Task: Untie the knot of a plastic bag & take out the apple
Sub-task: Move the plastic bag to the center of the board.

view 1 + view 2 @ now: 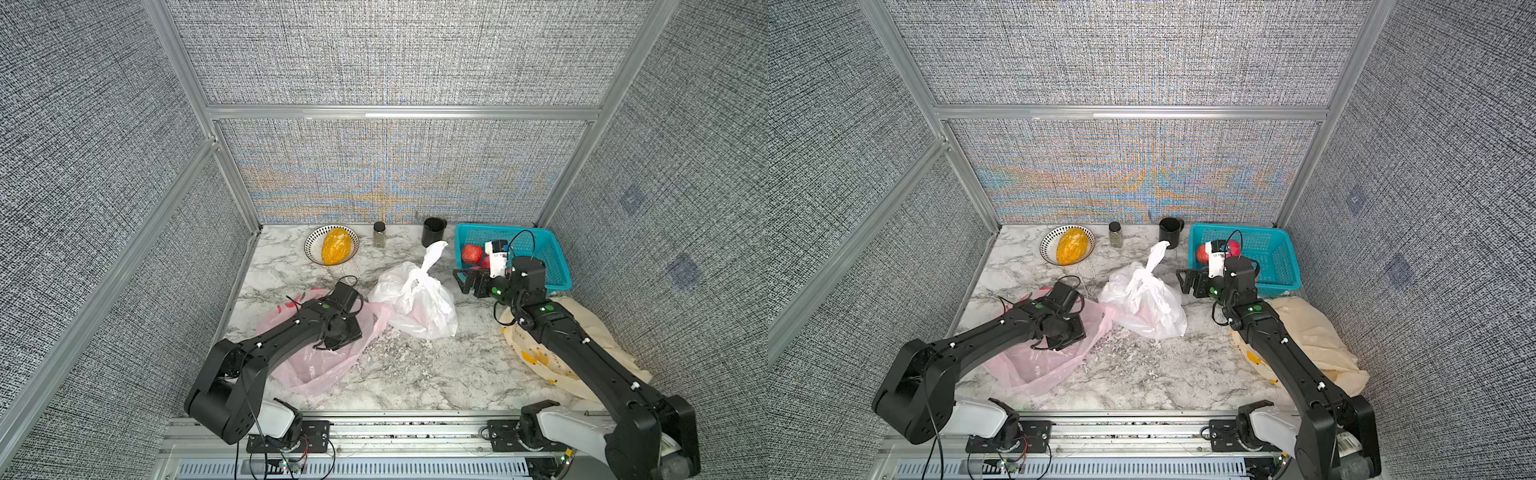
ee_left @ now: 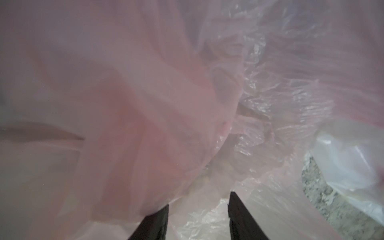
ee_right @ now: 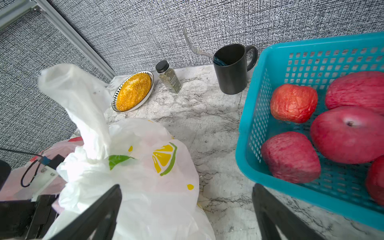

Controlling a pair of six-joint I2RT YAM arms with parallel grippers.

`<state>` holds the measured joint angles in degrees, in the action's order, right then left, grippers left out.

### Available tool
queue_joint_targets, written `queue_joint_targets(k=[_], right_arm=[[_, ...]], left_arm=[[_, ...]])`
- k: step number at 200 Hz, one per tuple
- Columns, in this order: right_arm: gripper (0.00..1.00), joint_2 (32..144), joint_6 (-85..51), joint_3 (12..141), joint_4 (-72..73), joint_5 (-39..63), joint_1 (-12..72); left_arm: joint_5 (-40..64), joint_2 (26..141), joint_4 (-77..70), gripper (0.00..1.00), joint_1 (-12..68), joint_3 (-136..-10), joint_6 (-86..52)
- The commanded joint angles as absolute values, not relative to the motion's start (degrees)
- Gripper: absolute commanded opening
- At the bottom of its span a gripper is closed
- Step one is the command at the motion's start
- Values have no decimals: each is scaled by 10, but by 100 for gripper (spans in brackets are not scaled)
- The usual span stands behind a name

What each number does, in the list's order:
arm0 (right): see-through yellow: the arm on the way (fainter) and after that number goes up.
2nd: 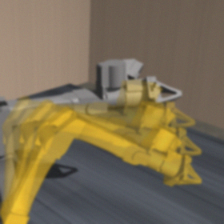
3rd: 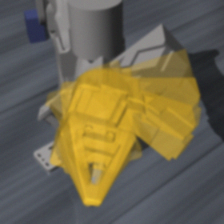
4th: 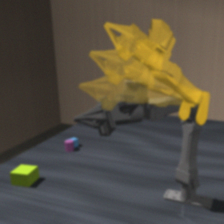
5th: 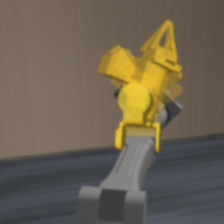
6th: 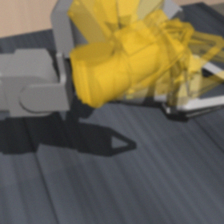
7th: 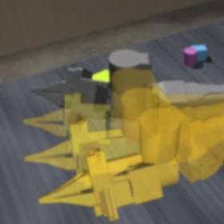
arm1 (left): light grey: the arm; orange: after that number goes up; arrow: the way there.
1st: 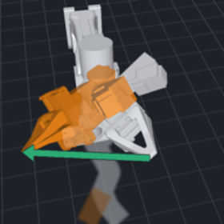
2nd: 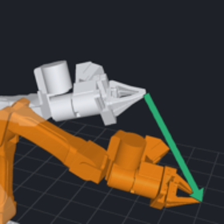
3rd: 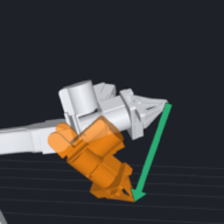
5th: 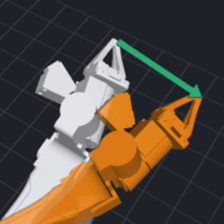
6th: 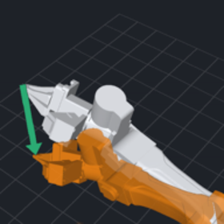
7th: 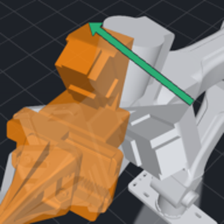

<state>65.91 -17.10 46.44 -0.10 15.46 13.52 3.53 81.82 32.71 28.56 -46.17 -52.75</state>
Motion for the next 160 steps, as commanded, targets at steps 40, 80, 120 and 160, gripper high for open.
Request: queue_joint_targets(k=[40,80,120,160], right_arm=[[98,644,-159,470,-25,144,134],[98,630,-160,465,-35,139,134],[98,628,-156,472,-48,141,134],[98,626,-157,475,-53,145,134]], left_arm=[[5,823,261,50,128,-452,-492],[11,834,254,51,22,-466,-444],[-12,844,261,54,-45,-514,-391],[-38,839,277,60,-78,-558,-368]])
